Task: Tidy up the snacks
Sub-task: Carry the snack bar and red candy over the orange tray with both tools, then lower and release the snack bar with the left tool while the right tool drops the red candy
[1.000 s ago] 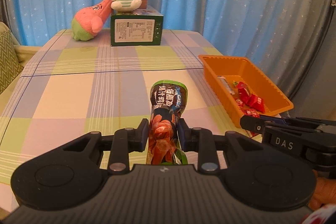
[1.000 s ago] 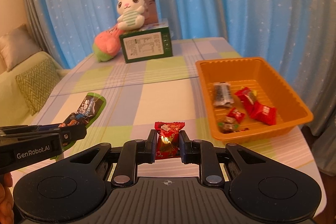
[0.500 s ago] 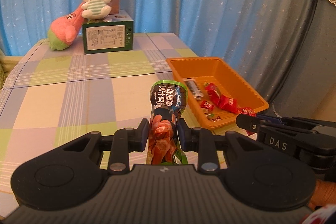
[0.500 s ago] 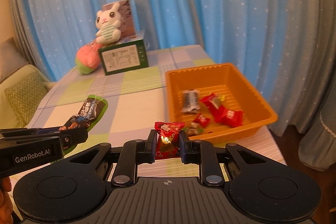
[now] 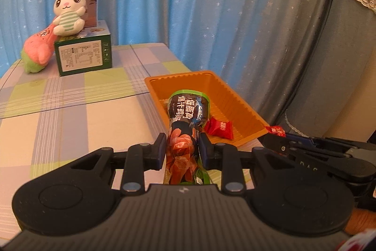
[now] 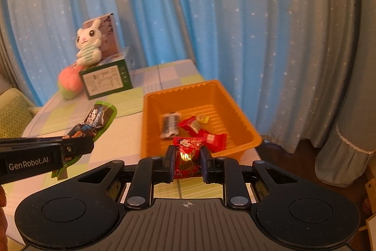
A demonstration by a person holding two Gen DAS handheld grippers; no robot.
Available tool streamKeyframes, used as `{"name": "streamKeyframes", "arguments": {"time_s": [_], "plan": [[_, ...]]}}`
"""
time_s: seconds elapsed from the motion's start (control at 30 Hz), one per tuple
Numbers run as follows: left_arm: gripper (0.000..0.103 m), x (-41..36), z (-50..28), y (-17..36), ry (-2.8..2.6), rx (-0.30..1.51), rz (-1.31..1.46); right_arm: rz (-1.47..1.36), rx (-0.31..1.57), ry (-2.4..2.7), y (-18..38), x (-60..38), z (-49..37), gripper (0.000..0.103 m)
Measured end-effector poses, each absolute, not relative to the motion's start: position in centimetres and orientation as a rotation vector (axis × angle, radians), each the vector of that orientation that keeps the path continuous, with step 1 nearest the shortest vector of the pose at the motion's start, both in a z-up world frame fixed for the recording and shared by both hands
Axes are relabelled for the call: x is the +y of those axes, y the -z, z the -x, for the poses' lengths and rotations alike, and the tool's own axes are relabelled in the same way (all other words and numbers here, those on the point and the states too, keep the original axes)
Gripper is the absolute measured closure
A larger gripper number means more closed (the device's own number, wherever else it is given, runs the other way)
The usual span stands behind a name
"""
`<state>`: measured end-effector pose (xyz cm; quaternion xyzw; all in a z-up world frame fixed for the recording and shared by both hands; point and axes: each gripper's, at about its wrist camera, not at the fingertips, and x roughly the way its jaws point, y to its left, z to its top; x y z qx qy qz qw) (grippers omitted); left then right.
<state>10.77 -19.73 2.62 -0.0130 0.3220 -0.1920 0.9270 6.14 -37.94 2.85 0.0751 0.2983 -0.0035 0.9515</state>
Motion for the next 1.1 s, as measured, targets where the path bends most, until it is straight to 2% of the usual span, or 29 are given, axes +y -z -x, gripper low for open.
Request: {"name": "streamKeyframes", "arguments": {"time_s": [1.1], "plan": [[0.077,-24.0,-20.4,2.2,0.482,0.779,0.002,-0.097,0.663,-0.006,-0.5,-41.4,-15.0,0.081]]}}
